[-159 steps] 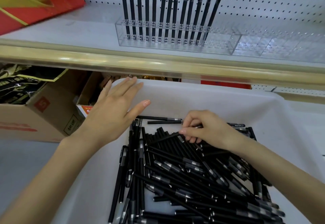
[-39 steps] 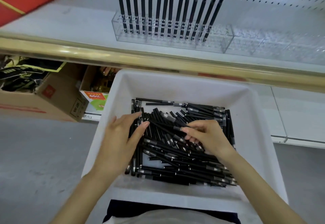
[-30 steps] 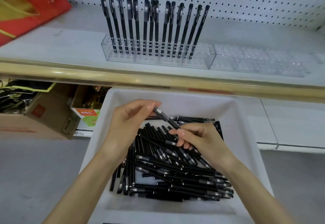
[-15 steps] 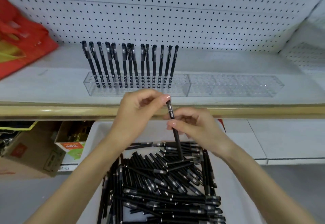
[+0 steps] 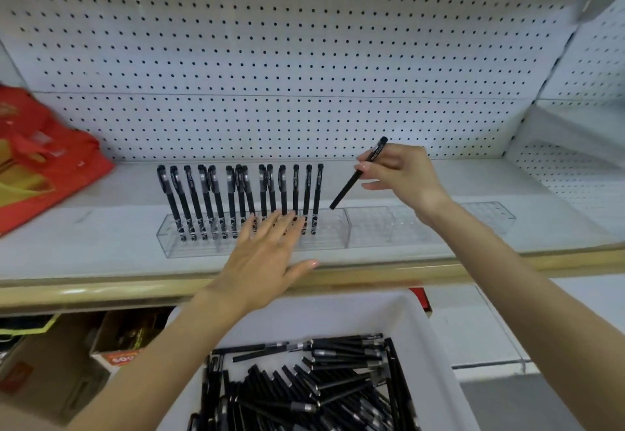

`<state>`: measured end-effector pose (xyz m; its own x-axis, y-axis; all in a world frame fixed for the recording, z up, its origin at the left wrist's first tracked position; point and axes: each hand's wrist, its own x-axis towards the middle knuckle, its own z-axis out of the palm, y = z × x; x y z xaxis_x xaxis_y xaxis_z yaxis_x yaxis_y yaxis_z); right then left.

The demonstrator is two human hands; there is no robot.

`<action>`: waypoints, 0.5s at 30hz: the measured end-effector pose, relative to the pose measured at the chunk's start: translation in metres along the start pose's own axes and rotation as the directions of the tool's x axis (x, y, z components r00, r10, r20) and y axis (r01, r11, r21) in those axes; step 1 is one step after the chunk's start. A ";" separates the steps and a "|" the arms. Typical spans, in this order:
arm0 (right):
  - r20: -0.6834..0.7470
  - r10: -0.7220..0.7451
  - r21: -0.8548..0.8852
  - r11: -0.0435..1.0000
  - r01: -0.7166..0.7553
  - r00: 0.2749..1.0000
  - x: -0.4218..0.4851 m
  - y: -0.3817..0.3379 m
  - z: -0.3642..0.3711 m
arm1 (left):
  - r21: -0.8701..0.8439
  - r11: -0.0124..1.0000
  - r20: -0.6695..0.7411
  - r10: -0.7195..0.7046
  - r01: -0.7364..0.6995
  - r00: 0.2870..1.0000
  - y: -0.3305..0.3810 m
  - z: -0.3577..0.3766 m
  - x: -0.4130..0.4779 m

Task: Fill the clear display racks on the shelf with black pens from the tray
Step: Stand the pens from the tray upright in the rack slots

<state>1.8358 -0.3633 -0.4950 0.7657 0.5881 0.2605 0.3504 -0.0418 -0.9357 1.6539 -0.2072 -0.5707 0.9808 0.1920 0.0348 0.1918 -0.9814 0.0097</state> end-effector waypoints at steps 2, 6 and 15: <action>0.021 0.011 -0.041 0.999 -0.010 1.000 0.012 0.005 0.006 | -0.032 0.999 0.061 -0.025 0.027 0.998 -0.002 -0.001 0.002; 0.080 0.033 -0.120 0.993 -0.024 0.996 0.027 0.013 0.014 | -0.074 0.996 0.141 -0.035 0.045 0.989 -0.008 -0.002 0.005; 0.226 0.119 -0.339 0.940 -0.036 0.967 0.035 0.020 0.027 | -0.020 0.999 0.238 -0.027 0.033 0.971 -0.012 0.004 0.008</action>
<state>1.8552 -0.3215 -0.5105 0.6598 0.7464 0.0868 0.4849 -0.3346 -0.8080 1.6590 -0.1937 -0.5747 0.9555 0.2122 -0.2048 0.2230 -0.9743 0.0306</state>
